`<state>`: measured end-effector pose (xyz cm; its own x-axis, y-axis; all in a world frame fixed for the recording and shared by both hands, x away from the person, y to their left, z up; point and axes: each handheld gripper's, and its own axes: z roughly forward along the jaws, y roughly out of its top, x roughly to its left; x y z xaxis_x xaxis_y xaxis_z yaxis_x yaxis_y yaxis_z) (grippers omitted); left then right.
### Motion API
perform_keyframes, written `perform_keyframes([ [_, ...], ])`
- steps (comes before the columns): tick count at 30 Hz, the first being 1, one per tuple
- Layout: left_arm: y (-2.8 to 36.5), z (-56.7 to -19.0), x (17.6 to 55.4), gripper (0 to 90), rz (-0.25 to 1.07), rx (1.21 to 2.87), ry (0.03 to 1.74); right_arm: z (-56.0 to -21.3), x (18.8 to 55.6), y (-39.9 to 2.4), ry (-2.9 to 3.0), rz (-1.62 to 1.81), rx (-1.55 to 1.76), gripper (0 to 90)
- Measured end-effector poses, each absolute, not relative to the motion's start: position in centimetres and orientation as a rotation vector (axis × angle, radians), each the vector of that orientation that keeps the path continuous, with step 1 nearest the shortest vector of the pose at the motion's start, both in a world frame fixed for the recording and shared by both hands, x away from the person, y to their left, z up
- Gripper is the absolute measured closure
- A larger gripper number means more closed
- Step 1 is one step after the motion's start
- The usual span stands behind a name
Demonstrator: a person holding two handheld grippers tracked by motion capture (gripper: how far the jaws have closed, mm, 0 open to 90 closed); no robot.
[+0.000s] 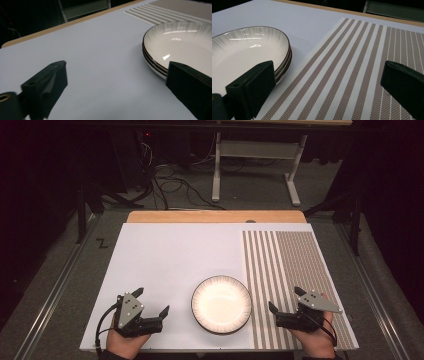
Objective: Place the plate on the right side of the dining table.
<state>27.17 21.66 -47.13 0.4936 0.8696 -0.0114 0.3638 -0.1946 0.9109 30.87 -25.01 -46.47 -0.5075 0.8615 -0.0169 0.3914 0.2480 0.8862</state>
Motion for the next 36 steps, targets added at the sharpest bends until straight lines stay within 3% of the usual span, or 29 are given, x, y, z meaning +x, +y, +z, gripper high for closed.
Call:
perform_keyframes([
  [3,21.7,-47.4,27.6,6.0,0.613,1.766,1.055,-46.5,30.9,-24.9,2.016,1.205,1.139,0.5],
  [16,21.9,-47.7,27.9,5.7,0.639,1.782,1.084,-46.6,30.9,-25.2,2.028,1.235,1.133,0.5],
  [20,22.2,-48.0,28.1,5.7,0.623,1.778,1.105,-46.6,31.0,-25.2,2.039,1.233,1.133,2.8],
  [26,22.0,-48.1,28.2,5.7,0.627,1.79,1.098,-46.4,30.7,-25.1,2.041,1.246,1.094,15.8],
  [36,21.8,-48.4,27.7,4.2,0.617,1.809,1.087,-46.6,31.2,-24.6,2.065,1.269,1.093,20.5],
])
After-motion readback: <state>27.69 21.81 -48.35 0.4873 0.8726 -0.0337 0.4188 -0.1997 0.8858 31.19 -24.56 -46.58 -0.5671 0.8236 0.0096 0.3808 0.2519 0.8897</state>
